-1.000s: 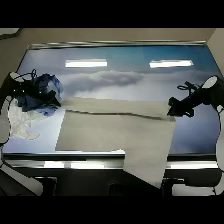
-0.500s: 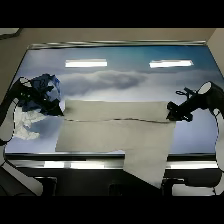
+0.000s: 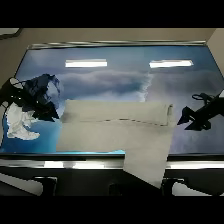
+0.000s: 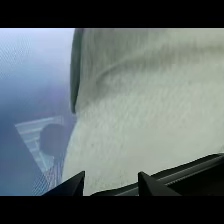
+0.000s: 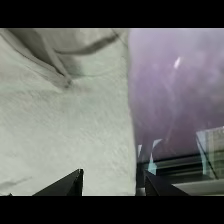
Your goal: Fold the shirts.
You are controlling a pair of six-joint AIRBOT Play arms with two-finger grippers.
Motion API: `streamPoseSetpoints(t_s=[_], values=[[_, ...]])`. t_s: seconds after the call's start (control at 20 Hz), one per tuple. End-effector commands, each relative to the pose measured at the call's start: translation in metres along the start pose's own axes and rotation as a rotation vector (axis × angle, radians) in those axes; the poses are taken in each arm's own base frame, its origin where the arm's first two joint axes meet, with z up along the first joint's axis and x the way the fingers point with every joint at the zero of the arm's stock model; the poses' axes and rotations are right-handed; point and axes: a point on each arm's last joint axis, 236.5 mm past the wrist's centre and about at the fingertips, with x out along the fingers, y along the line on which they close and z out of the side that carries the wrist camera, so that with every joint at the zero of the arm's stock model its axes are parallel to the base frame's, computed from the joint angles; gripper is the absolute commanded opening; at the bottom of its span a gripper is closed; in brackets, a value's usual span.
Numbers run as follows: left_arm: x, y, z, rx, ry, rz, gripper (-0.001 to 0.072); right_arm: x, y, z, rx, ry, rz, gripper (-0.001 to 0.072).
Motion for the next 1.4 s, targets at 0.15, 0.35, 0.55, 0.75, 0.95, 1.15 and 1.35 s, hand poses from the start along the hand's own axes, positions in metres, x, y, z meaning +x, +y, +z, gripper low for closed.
streamPoseSetpoints(t_s=[0.15, 0.35, 0.55, 0.75, 0.95, 1.15, 1.35], values=[[0.08, 0.039, -0.085, -0.066, 0.031, -0.003, 0.0416, 0.02, -0.014, -0.044, 0.02, 0.064, 0.012, 0.0489], [0.081, 0.056, -0.096, -0.135, 0.034, -0.045, 0.0419, 0.024, -0.014, -0.049, 0.018, 0.084, 0.017, 0.0489], [0.094, 0.055, -0.108, -0.132, 0.071, -0.057, 0.0418, 0.024, -0.014, -0.047, 0.016, 0.076, 0.016, 0.0489], [0.106, 0.055, -0.104, -0.147, 0.043, -0.063, 0.0292, 0.024, -0.014, -0.05, 0.008, 0.088, 0.016, 0.049], [0.106, 0.052, -0.1, -0.154, 0.026, -0.075, 0.0025, 0.049, -0.026, -0.086, 0.021, 0.133, -0.01, 0.0494], [0.106, 0.052, -0.1, -0.15, 0.024, -0.074, 0.0025, 0.088, -0.024, -0.135, -0.012, 0.218, 0.044, 0.0499], [0.106, 0.052, -0.101, -0.15, 0.027, -0.076, 0.0025, 0.117, -0.008, -0.154, 0.019, 0.24, 0.141, 0.0499]])
